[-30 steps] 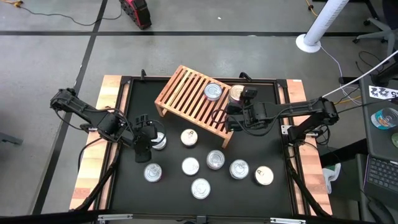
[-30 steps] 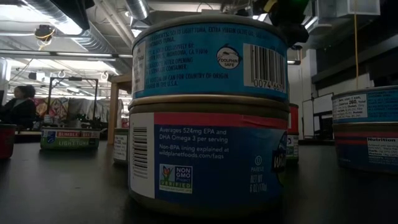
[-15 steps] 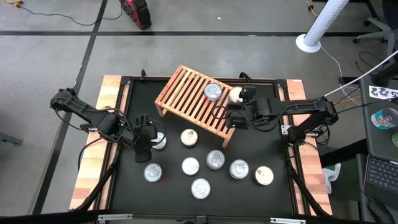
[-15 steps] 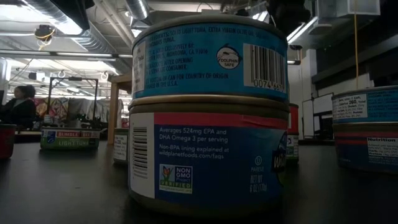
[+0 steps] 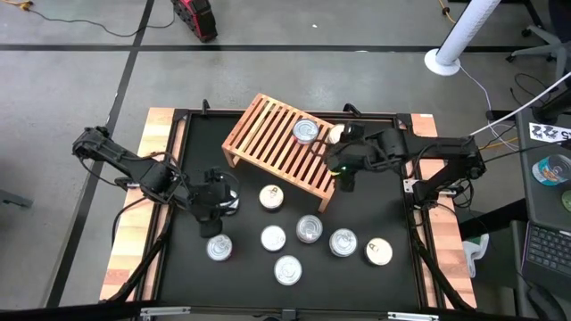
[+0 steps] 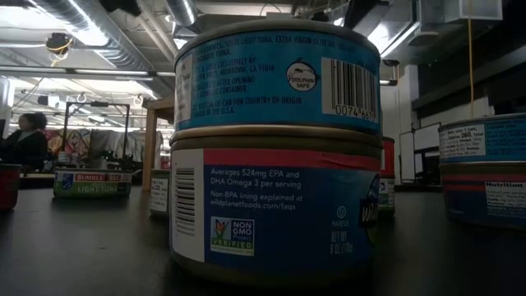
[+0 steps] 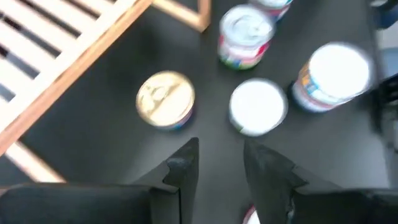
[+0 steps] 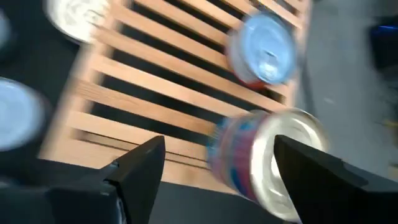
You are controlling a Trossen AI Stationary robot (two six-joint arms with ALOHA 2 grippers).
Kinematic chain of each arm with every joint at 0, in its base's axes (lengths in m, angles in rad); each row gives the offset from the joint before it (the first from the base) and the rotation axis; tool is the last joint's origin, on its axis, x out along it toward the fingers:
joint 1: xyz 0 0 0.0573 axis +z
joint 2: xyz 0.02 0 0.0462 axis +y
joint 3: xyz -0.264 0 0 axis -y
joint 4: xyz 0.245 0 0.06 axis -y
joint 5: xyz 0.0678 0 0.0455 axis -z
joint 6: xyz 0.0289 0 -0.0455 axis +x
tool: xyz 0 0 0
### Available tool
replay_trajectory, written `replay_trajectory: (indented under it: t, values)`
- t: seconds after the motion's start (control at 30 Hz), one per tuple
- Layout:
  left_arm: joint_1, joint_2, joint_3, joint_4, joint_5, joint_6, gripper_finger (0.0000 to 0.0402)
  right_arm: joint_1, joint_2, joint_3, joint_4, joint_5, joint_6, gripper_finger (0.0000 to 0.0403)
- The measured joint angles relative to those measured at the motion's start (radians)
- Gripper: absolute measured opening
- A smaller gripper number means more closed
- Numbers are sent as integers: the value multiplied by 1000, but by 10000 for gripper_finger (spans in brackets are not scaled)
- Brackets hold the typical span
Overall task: Stack canned seafood by type on shelf
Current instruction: Put the blue and pink tuna can can on the shelf
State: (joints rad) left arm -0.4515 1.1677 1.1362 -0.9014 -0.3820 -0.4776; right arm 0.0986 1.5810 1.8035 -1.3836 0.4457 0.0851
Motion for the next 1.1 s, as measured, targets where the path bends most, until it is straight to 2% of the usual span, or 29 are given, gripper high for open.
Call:
replay_trajectory:
  t: [0.1, 0.17, 0.37, 0.53, 0.8, 1.1]
  values:
    - [0, 19, 0, 52, 0, 49, 120, 12, 0, 3, 58, -104, 15, 299]
    - [0, 40, 0, 84, 0, 78, 120, 31, 0, 3, 88, -127, 20, 299]
    - [1, 130, 0, 151, 0, 210, 120, 170, 16, 1, 133, -64, 29, 299]
    - [12, 233, 0, 197, 0, 344, 120, 293, 29, 1, 152, 17, 127, 299]
    - [83, 414, 0, 205, 0, 476, 120, 417, 134, 1, 157, -56, 134, 299]
    - [173, 539, 0, 229, -13, 575, 120, 439, 275, 1, 151, -90, -11, 298]
